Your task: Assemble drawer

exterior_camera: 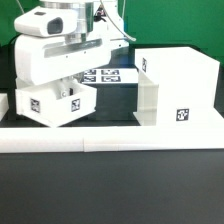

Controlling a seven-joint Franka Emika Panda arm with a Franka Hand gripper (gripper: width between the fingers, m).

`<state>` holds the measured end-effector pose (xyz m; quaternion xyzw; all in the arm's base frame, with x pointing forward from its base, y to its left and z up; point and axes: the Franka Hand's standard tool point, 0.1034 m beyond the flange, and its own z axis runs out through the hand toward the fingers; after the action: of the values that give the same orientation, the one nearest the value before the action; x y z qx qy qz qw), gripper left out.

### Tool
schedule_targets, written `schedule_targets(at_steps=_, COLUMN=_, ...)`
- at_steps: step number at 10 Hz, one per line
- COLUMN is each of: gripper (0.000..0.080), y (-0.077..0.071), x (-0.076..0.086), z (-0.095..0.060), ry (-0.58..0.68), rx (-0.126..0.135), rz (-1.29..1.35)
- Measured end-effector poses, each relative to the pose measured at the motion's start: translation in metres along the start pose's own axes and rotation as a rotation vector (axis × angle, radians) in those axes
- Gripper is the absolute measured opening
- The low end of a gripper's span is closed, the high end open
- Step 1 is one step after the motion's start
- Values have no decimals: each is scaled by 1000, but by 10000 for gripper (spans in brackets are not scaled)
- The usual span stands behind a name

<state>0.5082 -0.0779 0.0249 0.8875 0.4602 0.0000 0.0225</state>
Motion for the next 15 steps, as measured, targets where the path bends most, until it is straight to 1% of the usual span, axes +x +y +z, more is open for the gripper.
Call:
schedule_targets(at_steps=1, gripper=42, y=-3, x=4, z=0, ry=-11, rx=12, rz=-48)
schedule_targets(at_steps=2, gripper=42, y=-5, x=8, z=-1, ry=-25, rx=30, rz=-130)
schedule_targets(at_steps=3, gripper=42, y=-4, x=10, z=0, ry=-33, rx=47, rz=-170)
schedule_targets(at_steps=4, gripper=42, y=-2, x=9, z=1, ry=-42, rx=64, rz=-271)
schedule_targets(at_steps=6, gripper=42, y=0, x=6, z=1, ry=-42, rx=64, rz=-337)
schedule_targets(at_steps=9, gripper=42, y=2, x=2, z=2, ry=-53, rx=65, rz=-522)
schedule_targets(at_steps=10, gripper=42, y=0, x=3, z=1, ry=-57, rx=71, rz=-574)
schedule_targets(at_steps=11, gripper=42, y=-2, x=4, z=1, ry=-60, rx=93, rz=-589)
schedule_targets(at_steps=12, gripper=42, y=-1, x=3, z=2, ry=-60, rx=91, rz=-581)
schedule_targets(at_steps=13, gripper=42, y=0, x=3, z=2, ry=-55, rx=69, rz=-581)
schedule_targets(at_steps=14, gripper=42, y=-1, x=3, z=3, ry=-56, rx=72, rz=-580)
schedule_targets(at_steps=15, gripper=42, y=0, x=5, z=3, ry=-50, rx=50, rz=-573)
